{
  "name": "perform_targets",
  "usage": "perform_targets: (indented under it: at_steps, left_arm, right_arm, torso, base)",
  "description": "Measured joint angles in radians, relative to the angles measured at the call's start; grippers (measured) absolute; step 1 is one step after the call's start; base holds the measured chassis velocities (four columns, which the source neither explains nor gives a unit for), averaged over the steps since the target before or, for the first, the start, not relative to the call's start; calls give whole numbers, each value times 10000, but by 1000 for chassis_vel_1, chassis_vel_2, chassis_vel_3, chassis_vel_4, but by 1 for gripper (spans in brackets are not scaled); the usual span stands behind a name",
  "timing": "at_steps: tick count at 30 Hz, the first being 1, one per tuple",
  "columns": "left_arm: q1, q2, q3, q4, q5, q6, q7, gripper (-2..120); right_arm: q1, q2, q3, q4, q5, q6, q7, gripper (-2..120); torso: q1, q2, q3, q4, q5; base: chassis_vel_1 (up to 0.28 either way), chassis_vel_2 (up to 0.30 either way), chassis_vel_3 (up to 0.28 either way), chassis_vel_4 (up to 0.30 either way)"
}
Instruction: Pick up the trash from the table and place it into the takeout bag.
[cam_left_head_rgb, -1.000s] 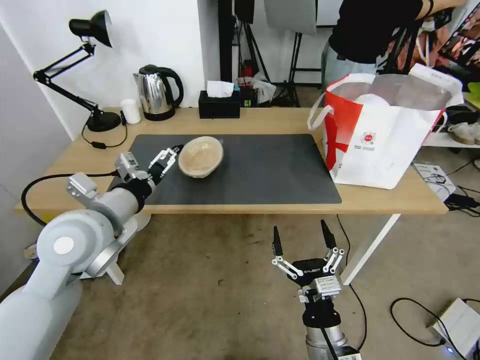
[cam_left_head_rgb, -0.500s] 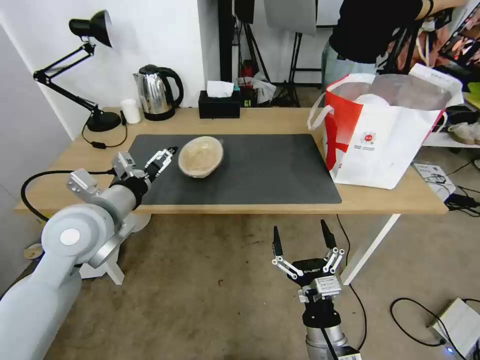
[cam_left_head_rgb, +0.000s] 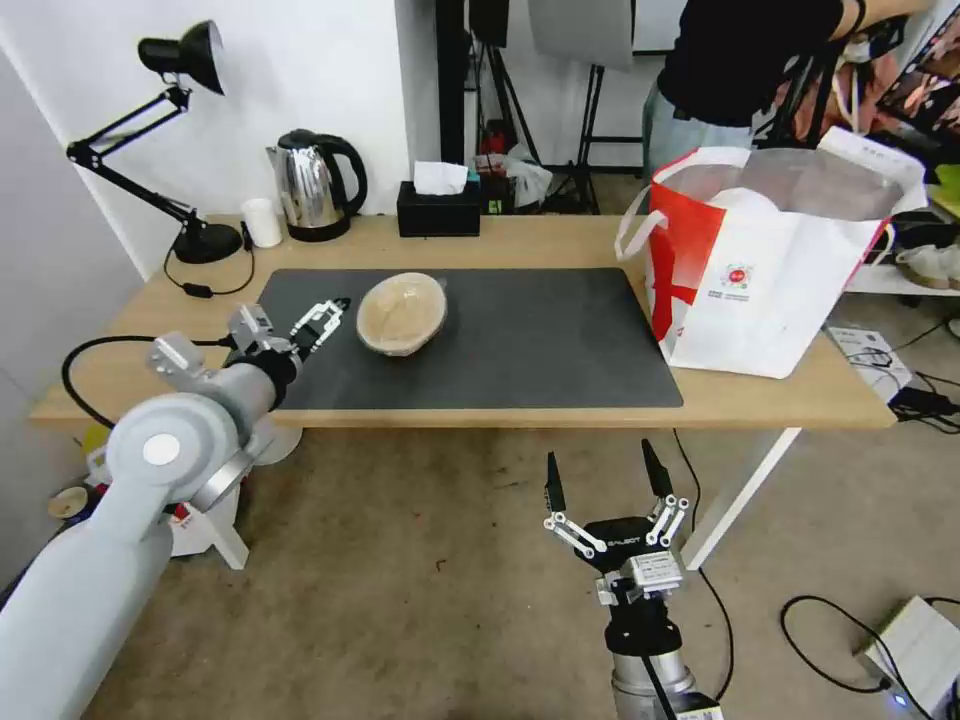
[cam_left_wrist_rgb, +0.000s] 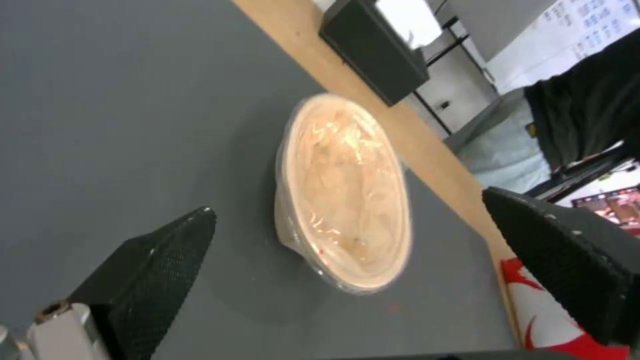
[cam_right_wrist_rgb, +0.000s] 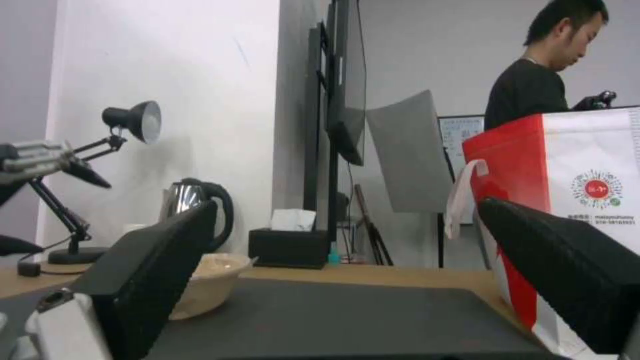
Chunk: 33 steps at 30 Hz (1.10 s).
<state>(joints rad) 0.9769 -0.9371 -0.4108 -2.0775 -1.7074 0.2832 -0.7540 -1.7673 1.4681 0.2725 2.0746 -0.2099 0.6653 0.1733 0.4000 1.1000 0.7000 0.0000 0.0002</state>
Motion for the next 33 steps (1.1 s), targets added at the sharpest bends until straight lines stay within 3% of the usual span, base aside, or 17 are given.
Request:
perform_targets:
  at_steps: [33]
  left_arm:
    - [-1668,-487,1618,1335,166,21,-180,100]
  right_arm:
    - [0,0,0,1,2,0,0,100]
  torso:
    - [0,0,0,0,-6]
  base:
    - [0,0,0,0]
